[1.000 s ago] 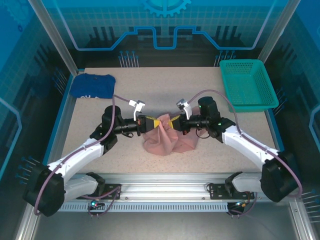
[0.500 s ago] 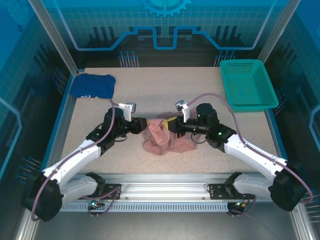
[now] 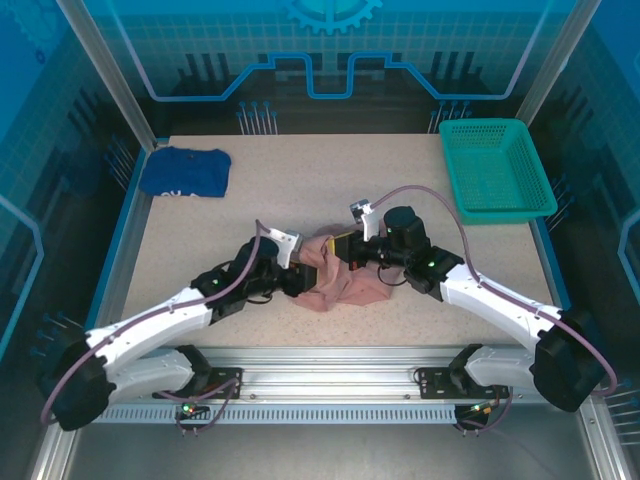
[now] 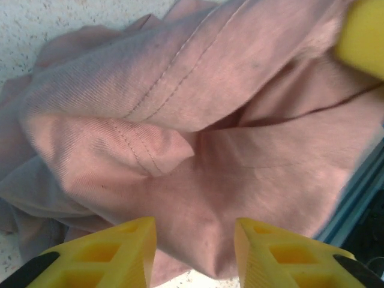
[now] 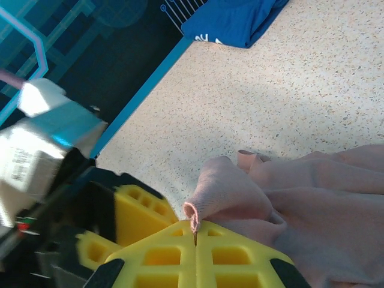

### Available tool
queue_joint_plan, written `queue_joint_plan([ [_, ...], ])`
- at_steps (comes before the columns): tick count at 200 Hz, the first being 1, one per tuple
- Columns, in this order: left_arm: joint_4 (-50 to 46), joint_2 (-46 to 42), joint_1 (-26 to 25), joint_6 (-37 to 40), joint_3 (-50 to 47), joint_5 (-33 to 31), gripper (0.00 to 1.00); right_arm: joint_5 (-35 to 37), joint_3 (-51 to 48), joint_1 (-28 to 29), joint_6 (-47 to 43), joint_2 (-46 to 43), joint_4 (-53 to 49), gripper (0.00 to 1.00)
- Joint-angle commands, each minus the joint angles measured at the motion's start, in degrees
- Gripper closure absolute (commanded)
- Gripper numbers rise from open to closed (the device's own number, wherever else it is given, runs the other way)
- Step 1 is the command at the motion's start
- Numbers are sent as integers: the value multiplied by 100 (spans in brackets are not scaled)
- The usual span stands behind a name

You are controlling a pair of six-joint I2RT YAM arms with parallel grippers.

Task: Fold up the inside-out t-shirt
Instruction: Adjust the T-shirt at the center of the table.

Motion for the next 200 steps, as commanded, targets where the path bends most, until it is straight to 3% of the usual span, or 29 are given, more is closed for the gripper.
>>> queue_joint_plan([
  [1, 443, 443, -29, -130, 428, -145, 57, 122, 164, 31, 99, -100, 110, 100],
  [53, 657, 1207, -20, -108, 815, -601, 50, 135, 82, 15, 156, -174, 252, 100],
  [86, 474, 1378, -15, -191, 888, -1265, 49, 151, 51, 12, 200, -227, 345, 100],
  [117, 496, 1597, -20, -157, 948, -1487, 50, 151, 71, 12, 242, -254, 420, 100],
  [132, 645, 1696, -13, -150, 972, -1443, 54, 147, 71, 12, 261, -245, 462, 100],
  [159, 786, 1621, -21, -103, 998, -1331, 72, 316, 47, 6, 133, -309, 248, 100],
  [200, 1063, 578, 0, 184, 518, -724, 94, 768, -19, -318, -316, -597, -436, 100],
])
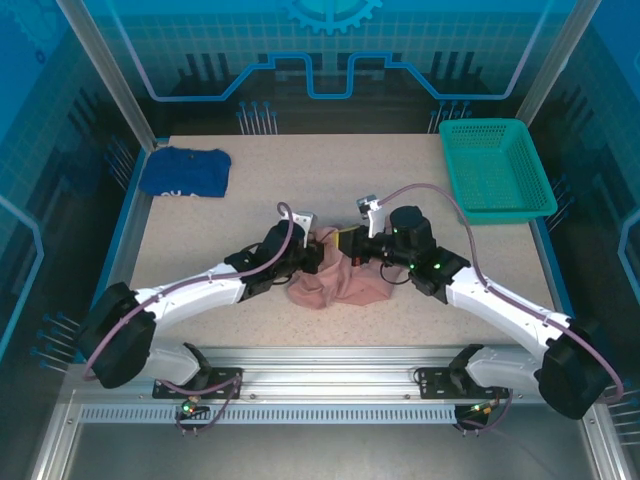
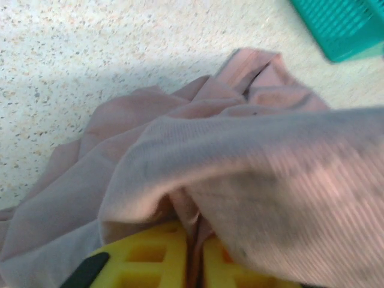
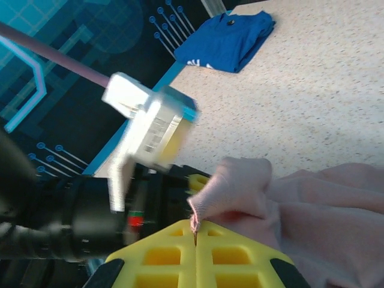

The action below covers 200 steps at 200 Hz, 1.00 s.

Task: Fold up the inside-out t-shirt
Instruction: Adjust the T-shirt at the center of the table.

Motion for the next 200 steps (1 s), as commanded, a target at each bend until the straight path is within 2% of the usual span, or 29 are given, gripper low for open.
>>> queue_joint_plan([
  [1, 328, -824, -4, 239, -245, 415, 94, 359, -15, -248, -353, -270, -417, 100],
  [17, 207, -1349, 37, 347, -430, 559, 100, 442, 79, -413, -671, -365, -762, 100],
  [48, -257, -2139, 238, 399, -619, 653, 100, 589, 441, -551, -1360, -388, -1510, 100],
  [73, -346, -2508, 492, 350, -776, 987, 100, 859, 710, -495, -1658, -349, -1981, 100],
  [129, -979, -2348, 594, 617, -620, 1302, 100, 1324, 825, -336, -1879, -290, -2326, 100],
  [148, -911, -2260, 595, 561, -645, 1655, 96, 1504, 915, -177, -1957, -172, -2404, 100],
  [181, -558, -2232, 593, 285, -824, 1872, 96, 1776, 1053, 84, -2074, 165, -2525, 100],
  [200, -564, -2175, 595, 324, -844, 2100, 86, 1793, 1065, 145, -2078, 308, -2550, 100],
])
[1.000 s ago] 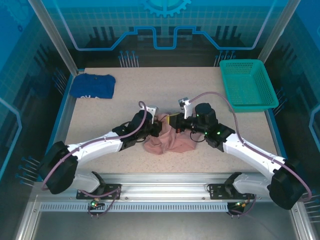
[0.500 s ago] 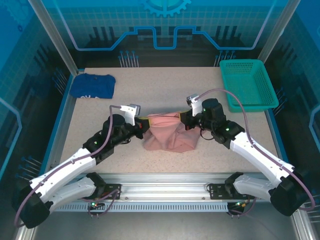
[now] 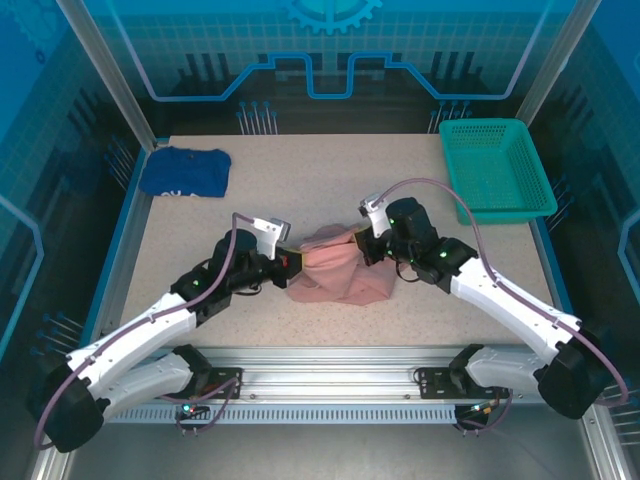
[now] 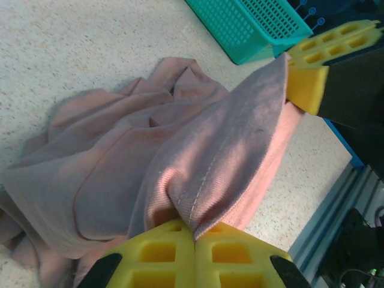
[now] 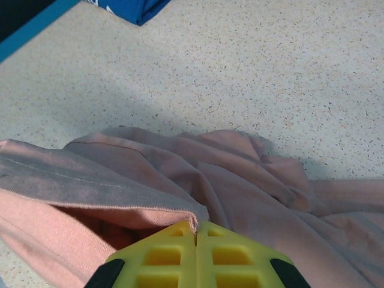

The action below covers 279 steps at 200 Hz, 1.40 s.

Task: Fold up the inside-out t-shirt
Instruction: Adjust the T-shirt at the center of the table.

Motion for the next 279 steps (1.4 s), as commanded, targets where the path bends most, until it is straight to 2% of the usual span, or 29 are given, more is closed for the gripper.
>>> queue_joint_plan([
  [1, 120, 63, 49, -56, -70, 427, 85, 258, 171, 118, -146, 167, -220, 100],
  [24, -58, 59, 48, 89, -119, 342, 71, 199, 171, 131, -135, 243, -197, 100],
  [65, 65, -13, 42, 221, -246, 522, 59, 188, 283, 95, -217, 395, -298, 100],
  [83, -32, 155, -3, 423, -204, 416, 54, 142, 300, 73, -223, 459, -289, 100],
  [105, -239, 384, -164, 779, -50, -38, 48, 75, 329, 38, -223, 513, -316, 100],
  [130, -342, 500, -606, 1256, 57, -522, 41, 51, 335, 10, -223, 516, -321, 100],
  [168, -489, 510, -1168, 1695, 69, -1613, 33, -38, 276, -53, -182, 497, -260, 100],
  [206, -579, 814, -1586, 2108, 278, -2204, 29, -74, 260, -72, -160, 499, -250, 100],
  [219, -600, 1038, -1695, 2263, 443, -2369, 31, -97, 260, -71, -147, 498, -245, 100],
  [233, -602, 1280, -1797, 2417, 607, -2493, 37, -94, 245, -80, -134, 499, -238, 100],
  [279, -595, 1610, -1846, 2489, 743, -2688, 80, -150, 181, -183, -79, 380, -254, 100],
])
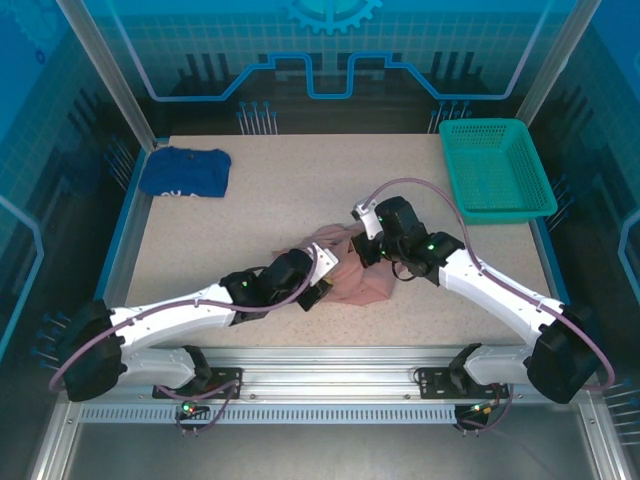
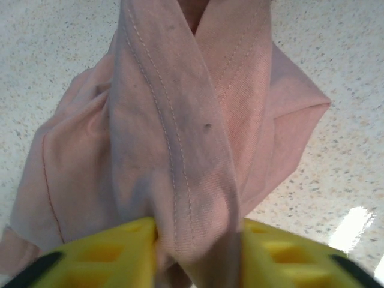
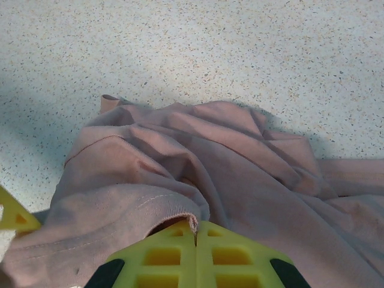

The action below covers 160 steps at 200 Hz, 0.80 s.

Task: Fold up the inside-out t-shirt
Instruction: Adjust the T-shirt at the center of the table.

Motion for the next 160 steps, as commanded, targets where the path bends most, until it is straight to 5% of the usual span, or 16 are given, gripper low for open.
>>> queue_joint_plan([
  [1, -69, 1, -32, 119, 111, -320, 81, -111, 41, -128, 66, -103, -7, 100],
  [24, -35, -291, -6, -92, -25, -308, 100, -253, 96, -190, 145, -177, -31, 100],
  [51, 40, -887, 339, -709, -314, 404, 100, -238, 285, -193, 172, -55, -314, 100],
  [77, 204, -1371, 779, -1148, -689, 1071, 100, -332, 470, -193, 128, 35, -615, 81],
  [114, 274, -1622, 1086, -1280, -1064, 1283, 100, -1298, 573, -295, -131, -375, -772, 59],
  [160, 310, -1728, 1256, -1379, -1298, 1331, 100, -1788, 233, -788, -226, -448, -593, 52],
])
